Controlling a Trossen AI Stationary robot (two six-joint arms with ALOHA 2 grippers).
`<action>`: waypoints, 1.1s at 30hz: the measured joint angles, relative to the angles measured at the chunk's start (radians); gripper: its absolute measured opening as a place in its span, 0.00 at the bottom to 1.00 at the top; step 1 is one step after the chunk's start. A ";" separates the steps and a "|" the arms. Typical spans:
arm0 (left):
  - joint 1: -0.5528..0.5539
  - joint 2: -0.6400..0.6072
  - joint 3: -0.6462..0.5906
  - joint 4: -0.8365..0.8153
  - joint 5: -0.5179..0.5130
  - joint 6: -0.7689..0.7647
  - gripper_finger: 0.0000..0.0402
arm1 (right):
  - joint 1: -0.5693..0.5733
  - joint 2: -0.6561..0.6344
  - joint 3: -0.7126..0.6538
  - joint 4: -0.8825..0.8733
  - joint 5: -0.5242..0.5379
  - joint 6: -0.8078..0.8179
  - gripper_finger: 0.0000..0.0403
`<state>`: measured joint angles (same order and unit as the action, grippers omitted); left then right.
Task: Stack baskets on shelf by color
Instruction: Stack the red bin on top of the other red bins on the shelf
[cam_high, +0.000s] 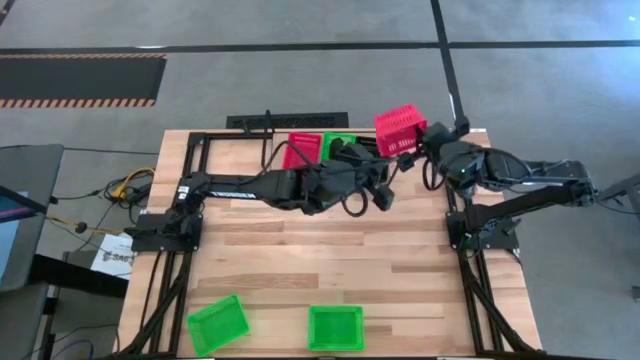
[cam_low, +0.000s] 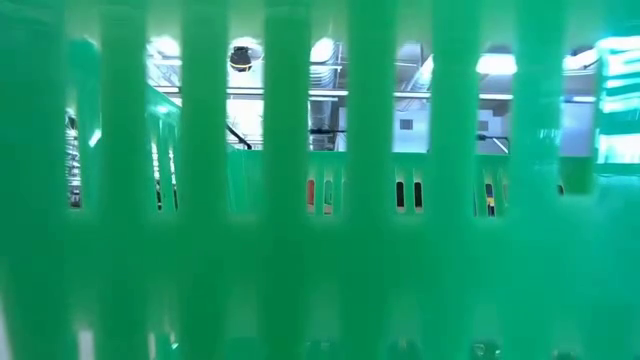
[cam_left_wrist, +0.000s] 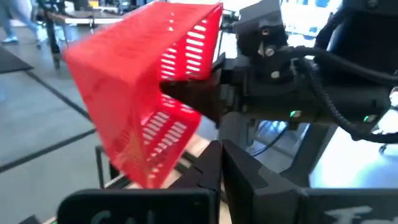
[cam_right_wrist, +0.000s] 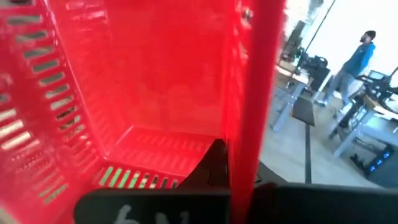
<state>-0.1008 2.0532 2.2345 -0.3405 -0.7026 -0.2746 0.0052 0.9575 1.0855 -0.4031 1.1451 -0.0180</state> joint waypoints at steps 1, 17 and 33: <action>0.004 0.010 0.002 0.014 -0.002 -0.001 0.00 | 0.003 0.004 0.002 0.019 -0.011 -0.006 0.00; 0.027 0.037 0.000 -0.020 -0.193 0.107 0.00 | 0.135 0.003 0.001 0.015 -0.075 -0.041 0.00; 0.055 0.037 0.000 0.016 -0.144 0.261 0.12 | 0.191 0.012 0.059 -0.050 -0.040 -0.112 0.44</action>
<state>-0.0455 2.0903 2.2345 -0.3244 -0.8466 -0.0141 0.1959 0.9697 1.1450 -0.4533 1.1046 -0.1298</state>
